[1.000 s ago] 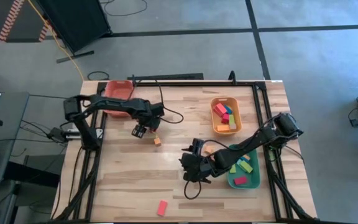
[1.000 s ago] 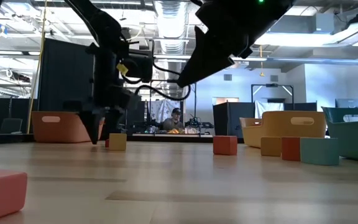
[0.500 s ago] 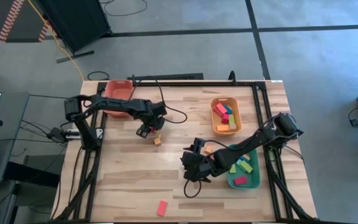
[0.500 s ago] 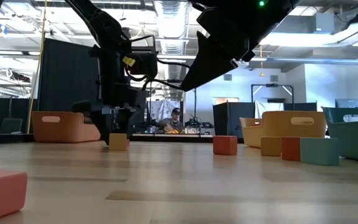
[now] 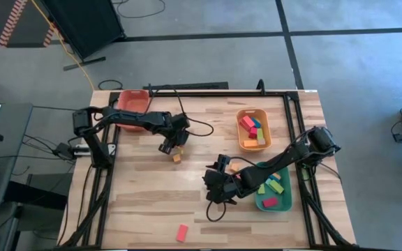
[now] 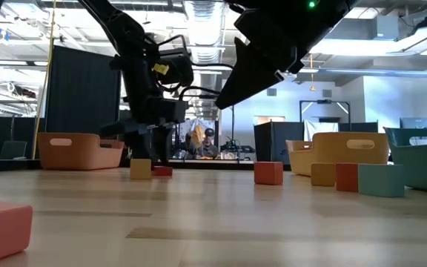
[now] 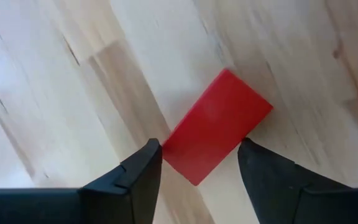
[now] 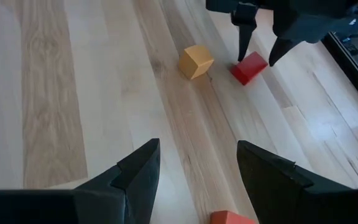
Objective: Sort blocks by size
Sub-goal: Put the small rectangular red block into the green bin
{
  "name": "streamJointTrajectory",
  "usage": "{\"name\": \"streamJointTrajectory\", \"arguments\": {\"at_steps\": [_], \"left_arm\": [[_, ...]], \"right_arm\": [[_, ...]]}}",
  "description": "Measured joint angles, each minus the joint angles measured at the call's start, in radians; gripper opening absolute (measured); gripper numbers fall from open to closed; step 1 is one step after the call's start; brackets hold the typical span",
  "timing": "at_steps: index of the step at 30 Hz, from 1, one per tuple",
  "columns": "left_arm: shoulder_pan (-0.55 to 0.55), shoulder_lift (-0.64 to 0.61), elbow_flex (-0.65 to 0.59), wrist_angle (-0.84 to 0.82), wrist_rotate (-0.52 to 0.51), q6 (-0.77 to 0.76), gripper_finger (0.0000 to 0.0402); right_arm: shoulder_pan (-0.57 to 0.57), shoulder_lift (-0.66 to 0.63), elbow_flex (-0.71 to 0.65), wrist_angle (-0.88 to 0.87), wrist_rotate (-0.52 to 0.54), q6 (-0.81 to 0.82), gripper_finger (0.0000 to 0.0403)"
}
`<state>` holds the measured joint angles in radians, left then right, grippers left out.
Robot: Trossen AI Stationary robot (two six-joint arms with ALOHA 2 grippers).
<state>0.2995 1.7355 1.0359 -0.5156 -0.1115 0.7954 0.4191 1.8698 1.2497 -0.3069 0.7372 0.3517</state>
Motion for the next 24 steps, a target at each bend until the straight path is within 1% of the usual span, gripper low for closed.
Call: {"name": "streamJointTrajectory", "arguments": {"at_steps": [8,15,21,24], "left_arm": [[-0.024,0.001,0.000,0.045,0.028,0.007,0.0169],[-0.025,0.001,0.000,0.040,0.031,-0.001,0.0164],[-0.025,0.001,0.000,0.033,0.071,-0.037,0.0164],[-0.025,0.001,0.000,0.027,0.110,-0.054,0.0164]], "right_arm": [[0.000,0.000,0.000,-0.002,0.000,0.008,0.0244],[0.000,0.000,0.000,-0.001,0.000,0.009,0.0244],[0.000,0.000,0.000,0.000,0.000,0.009,0.0244],[0.000,0.000,0.000,0.000,0.000,0.009,0.0244]]}}
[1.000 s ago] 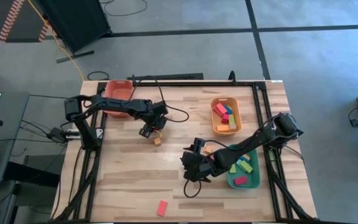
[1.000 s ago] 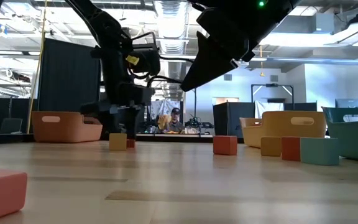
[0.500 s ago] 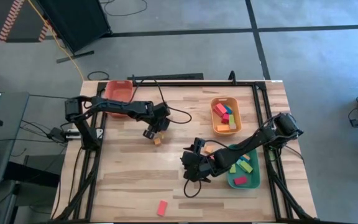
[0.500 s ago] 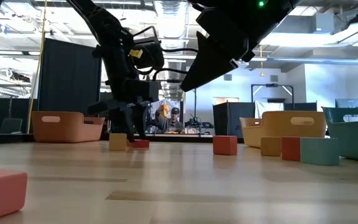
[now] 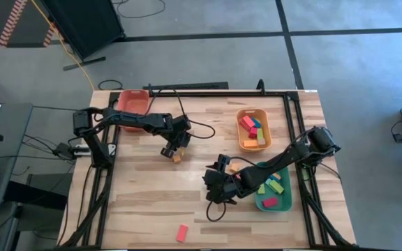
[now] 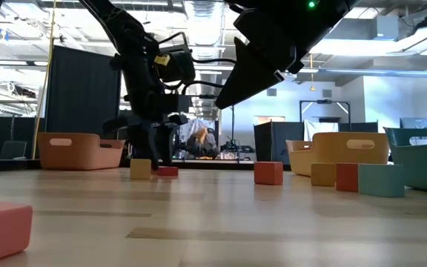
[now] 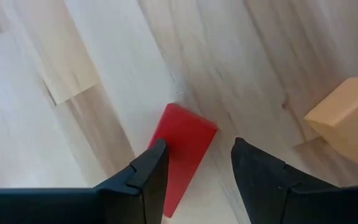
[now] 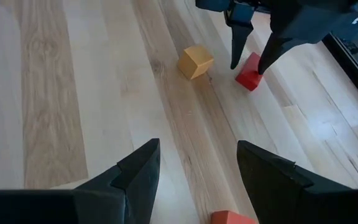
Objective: Sort blocks by size
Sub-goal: Put the small rectangular red block into the green bin
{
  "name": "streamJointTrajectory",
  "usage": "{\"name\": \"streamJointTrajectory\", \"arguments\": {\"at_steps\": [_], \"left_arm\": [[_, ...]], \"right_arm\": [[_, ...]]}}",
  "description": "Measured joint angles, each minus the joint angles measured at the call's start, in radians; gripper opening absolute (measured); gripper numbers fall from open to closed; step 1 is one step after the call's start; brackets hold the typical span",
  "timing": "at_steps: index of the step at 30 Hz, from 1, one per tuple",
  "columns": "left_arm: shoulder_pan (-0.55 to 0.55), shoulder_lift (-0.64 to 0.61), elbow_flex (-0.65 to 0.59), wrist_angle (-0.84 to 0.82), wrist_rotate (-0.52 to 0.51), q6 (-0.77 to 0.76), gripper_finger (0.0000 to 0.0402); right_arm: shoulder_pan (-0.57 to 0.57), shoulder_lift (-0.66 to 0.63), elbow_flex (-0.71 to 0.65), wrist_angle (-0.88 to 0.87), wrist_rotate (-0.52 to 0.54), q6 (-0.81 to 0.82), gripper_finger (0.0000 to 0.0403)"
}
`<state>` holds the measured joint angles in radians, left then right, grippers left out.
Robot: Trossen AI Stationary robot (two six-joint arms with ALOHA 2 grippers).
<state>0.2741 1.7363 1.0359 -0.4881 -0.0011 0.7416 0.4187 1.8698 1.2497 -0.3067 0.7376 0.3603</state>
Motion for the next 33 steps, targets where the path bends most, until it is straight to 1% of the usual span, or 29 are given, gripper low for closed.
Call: {"name": "streamJointTrajectory", "arguments": {"at_steps": [5,7,14,17,21,26,30,33], "left_arm": [[0.000,0.017,0.003,0.000,0.002,-0.017,0.0164],[0.000,0.044,0.007,0.007,0.000,-0.020,0.0163],[-0.011,0.077,0.027,0.039,0.004,-0.042,0.0127],[-0.024,0.081,0.054,0.037,0.035,-0.057,0.0112],[-0.051,0.084,0.080,0.032,0.114,-0.073,0.0098],[-0.086,0.084,0.080,0.057,0.174,-0.082,0.0091],[-0.112,0.084,0.080,0.078,0.170,-0.091,0.0090],[-0.131,0.081,0.100,0.067,0.122,-0.107,0.0090]], "right_arm": [[0.000,0.000,0.000,0.001,0.000,0.000,0.0244],[0.000,0.000,0.000,0.002,0.000,0.000,0.0244],[0.000,0.000,0.000,0.000,0.000,0.000,0.0244],[0.000,0.000,0.000,-0.002,0.001,-0.001,0.0244],[-0.002,0.000,0.000,-0.007,0.001,-0.002,0.0244],[-0.002,0.000,0.000,-0.015,0.001,-0.002,0.0244],[-0.002,0.000,0.000,-0.014,0.000,-0.001,0.0244],[-0.002,0.000,0.000,-0.014,0.000,0.006,0.0244]]}}
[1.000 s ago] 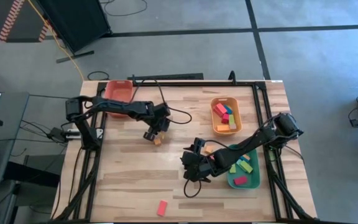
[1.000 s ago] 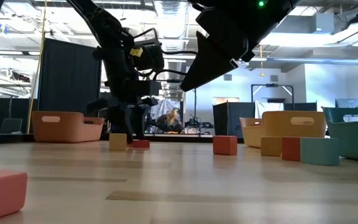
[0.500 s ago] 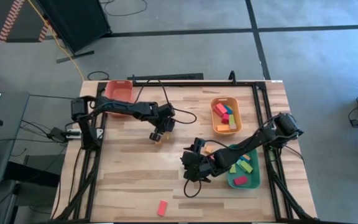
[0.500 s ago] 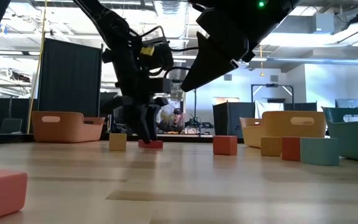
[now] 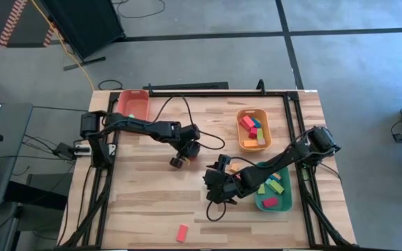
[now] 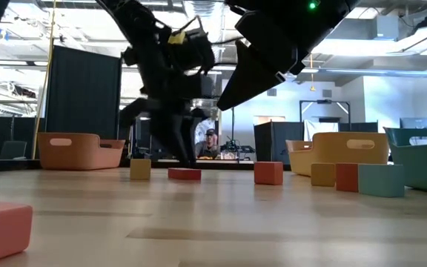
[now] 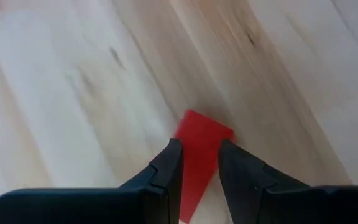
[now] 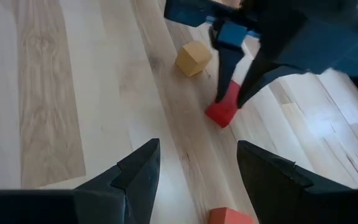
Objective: Sort blocks by size
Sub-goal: Put the small rectangular red block into the green bin
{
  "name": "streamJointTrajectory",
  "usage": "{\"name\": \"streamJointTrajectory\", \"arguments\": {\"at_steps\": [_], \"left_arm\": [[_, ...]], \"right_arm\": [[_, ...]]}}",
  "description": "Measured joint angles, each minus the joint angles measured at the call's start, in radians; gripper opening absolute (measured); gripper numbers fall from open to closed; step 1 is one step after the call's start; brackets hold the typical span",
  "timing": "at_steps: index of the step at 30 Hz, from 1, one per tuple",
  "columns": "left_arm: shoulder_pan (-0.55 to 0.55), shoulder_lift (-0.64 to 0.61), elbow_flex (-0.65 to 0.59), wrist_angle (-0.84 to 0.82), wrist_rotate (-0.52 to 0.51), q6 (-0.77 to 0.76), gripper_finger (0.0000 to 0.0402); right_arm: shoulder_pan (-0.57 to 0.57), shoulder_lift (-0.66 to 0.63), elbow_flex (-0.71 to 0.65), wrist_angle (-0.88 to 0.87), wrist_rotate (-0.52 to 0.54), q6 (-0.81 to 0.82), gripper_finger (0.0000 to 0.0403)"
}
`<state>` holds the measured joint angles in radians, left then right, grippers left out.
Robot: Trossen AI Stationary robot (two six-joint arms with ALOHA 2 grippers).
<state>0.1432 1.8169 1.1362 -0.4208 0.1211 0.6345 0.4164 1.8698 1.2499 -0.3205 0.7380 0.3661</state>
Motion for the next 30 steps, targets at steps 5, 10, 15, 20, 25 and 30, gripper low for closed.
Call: {"name": "streamJointTrajectory", "arguments": {"at_steps": [5,10,15,20,25,30], "left_arm": [[-0.020,-0.016,0.099,-0.118,-0.021,-0.023,0.0091],[-0.036,-0.056,0.214,-0.300,-0.128,-0.094,0.0099],[-0.059,-0.150,0.236,-0.476,-0.207,-0.182,0.0100],[-0.099,-0.265,0.192,-0.564,-0.218,-0.332,0.0101],[-0.189,-0.390,0.070,-0.495,-0.220,-0.441,0.0101],[-0.272,-0.490,-0.095,-0.352,-0.271,-0.534,0.0101]], "right_arm": [[-0.007,0.000,0.000,0.000,0.000,0.042,0.0244],[-0.035,0.001,-0.008,0.045,-0.002,0.104,0.0244],[-0.064,0.028,-0.044,0.125,-0.021,0.113,0.0244],[-0.111,0.081,-0.044,0.209,-0.058,0.146,0.0244],[-0.149,0.141,-0.032,0.347,-0.086,0.071,0.0244],[-0.179,0.194,-0.034,0.411,-0.089,0.047,0.0247]]}}
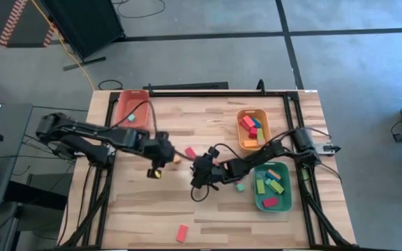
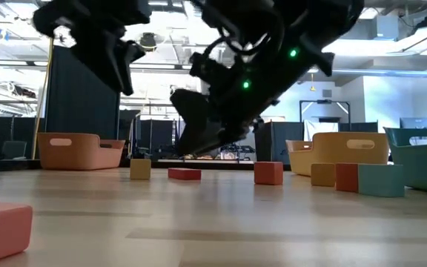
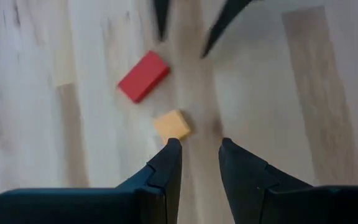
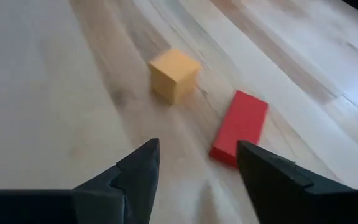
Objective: Sort blocks by size
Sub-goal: Put the small rectangular red block into the green bin
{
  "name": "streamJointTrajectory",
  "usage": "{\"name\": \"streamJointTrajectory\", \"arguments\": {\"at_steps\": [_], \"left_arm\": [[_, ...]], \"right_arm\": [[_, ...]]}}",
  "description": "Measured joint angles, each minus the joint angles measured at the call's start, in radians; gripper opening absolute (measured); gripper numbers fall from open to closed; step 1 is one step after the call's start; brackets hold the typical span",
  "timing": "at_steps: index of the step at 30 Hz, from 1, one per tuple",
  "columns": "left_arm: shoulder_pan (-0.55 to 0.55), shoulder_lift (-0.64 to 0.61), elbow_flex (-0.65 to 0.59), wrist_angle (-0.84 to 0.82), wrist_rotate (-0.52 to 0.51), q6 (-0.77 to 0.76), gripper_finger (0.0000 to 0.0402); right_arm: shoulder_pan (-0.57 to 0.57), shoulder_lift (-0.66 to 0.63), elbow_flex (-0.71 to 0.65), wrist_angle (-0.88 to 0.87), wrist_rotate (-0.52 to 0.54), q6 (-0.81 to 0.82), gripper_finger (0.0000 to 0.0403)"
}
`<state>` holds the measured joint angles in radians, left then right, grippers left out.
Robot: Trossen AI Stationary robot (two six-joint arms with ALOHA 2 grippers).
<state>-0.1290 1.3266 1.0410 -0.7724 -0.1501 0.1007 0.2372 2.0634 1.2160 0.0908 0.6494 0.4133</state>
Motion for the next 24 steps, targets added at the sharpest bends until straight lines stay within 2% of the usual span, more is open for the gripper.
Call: {"name": "streamJointTrajectory", "arguments": {"at_steps": [4,9,16,24], "left_arm": [[-0.055,-0.049,-0.123,0.135,-0.004,-0.059,0.0101],[-0.116,-0.067,-0.220,0.285,-0.005,-0.098,0.0101],[-0.183,-0.066,-0.296,0.440,-0.010,-0.110,0.0101],[-0.213,-0.066,-0.320,0.485,-0.073,-0.101,0.0101]], "right_arm": [[-0.029,0.020,0.008,0.010,0.000,0.006,0.0266],[-0.058,0.020,0.014,0.007,0.000,0.024,0.0298],[-0.084,0.020,0.014,0.008,-0.053,0.042,0.0313],[-0.102,0.044,0.015,0.029,-0.089,0.057,0.0314]]}}
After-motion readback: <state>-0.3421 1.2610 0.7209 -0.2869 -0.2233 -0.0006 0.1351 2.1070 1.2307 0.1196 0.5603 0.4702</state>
